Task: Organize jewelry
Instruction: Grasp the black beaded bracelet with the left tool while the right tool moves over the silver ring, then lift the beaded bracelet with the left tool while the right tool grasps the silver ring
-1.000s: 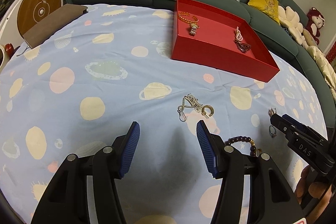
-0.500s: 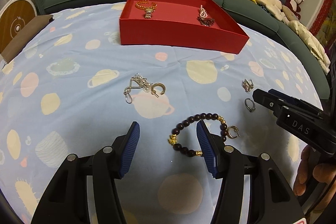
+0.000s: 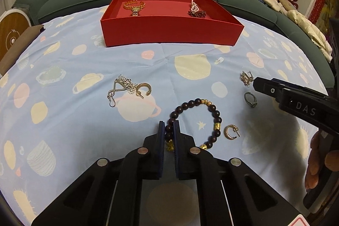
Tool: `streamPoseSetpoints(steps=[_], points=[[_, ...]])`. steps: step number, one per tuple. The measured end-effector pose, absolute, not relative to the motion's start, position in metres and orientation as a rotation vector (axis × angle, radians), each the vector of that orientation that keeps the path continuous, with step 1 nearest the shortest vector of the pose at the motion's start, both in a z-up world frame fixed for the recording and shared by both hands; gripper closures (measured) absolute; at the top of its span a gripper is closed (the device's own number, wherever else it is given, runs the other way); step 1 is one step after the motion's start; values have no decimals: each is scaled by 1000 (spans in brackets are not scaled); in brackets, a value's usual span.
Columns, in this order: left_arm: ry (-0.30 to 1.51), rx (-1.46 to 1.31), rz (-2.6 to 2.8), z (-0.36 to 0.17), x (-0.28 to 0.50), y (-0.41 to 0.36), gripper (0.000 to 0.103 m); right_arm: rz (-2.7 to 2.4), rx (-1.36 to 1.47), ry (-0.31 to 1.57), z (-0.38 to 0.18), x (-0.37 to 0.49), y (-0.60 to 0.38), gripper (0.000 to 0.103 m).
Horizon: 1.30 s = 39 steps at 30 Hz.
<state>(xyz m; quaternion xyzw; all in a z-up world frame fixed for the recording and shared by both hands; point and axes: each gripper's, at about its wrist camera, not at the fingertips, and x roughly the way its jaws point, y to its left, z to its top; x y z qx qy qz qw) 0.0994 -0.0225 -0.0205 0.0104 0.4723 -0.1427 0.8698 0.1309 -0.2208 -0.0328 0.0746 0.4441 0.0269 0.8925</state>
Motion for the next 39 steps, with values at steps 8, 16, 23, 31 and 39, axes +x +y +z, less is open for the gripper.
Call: streamPoseSetpoints(steps=[8,16,23,31,39], points=[[943,-75,-296,6,99,3,98,57,145,931,-41,142,-211,56],[899,-171,-260,30,100,46,98,136,124,914,-31,134,-184,56],[896,-175,-228,30,100,61,98,204,82,924,-31,120,-163,56],[897,-169,-227,29,98,61,98,177,77,913,-30,123,-168,56],[887,-180,-221,32,99,64,98,61,135,918,-38,143,-202,56]])
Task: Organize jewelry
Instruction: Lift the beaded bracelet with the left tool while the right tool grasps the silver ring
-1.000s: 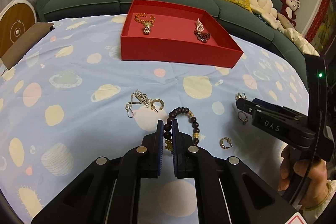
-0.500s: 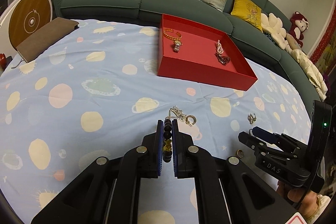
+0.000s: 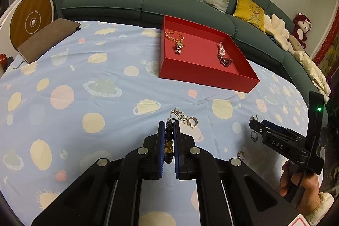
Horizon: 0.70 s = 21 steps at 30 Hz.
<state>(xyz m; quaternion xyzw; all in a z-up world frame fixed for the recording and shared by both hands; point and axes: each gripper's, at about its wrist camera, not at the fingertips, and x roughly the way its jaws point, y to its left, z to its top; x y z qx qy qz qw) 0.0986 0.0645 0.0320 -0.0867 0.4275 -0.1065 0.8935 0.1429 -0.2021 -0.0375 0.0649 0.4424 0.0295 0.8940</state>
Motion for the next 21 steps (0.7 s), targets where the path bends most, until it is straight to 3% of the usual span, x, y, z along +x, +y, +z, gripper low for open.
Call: streamPoseSetpoints(steps=[21], points=[[889,-192,-211,34,99,74,98,54,114,916,-44,150,-196,56]])
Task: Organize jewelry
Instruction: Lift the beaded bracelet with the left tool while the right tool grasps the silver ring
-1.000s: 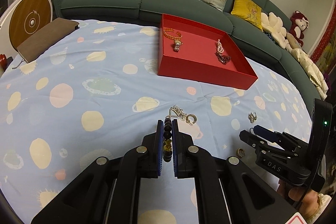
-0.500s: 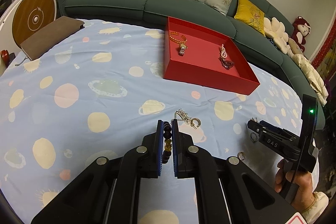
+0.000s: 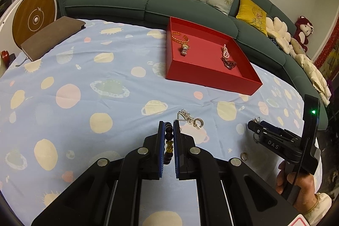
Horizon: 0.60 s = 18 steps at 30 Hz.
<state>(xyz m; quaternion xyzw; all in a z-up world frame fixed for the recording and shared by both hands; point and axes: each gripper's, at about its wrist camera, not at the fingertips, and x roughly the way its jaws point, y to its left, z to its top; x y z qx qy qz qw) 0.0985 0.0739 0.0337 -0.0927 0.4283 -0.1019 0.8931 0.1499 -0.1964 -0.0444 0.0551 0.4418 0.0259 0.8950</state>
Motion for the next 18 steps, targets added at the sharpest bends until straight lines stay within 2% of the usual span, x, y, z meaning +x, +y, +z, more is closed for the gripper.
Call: streamPoseSetpoints(steps=[6,10,18], points=[[888,-200,-205,34,99,78,98,31,122,909,-46,158,-200,57],[881,-217,-196,36,99,86,98,25,132,902,-42,158,-205,61],[850,-231,-182,47,99,97,98,0,222,805,0,143,-245,61]])
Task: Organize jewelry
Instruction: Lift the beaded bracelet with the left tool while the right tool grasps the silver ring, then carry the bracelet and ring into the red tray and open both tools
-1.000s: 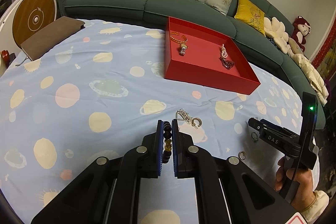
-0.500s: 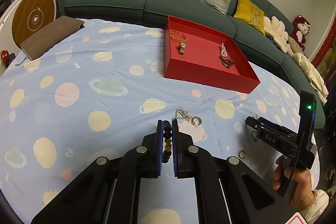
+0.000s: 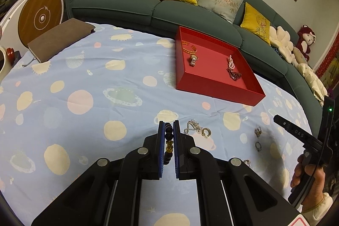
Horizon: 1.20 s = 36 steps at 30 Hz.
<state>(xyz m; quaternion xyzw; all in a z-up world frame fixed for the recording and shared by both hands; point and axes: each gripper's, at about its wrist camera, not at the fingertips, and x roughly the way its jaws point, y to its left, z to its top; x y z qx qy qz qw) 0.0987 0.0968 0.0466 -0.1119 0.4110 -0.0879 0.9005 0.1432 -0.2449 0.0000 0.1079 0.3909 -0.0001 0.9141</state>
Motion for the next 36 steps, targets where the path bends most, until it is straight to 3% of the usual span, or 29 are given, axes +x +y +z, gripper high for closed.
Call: streamPoseSetpoints(steps=[8,19,26,36], points=[[799,-251,-160,63,98,107,98,-3,265,818,-1,124,-269,61],[829,-213,-198,54,99,82,98,118,133,941,-44,116,-206,61],[836,-216,-195,52,100,81,98,98,13,922,-47,116,-191,84],[844,-211,-218,56,103,74,98,130,41,902,-32,117,-187,84]])
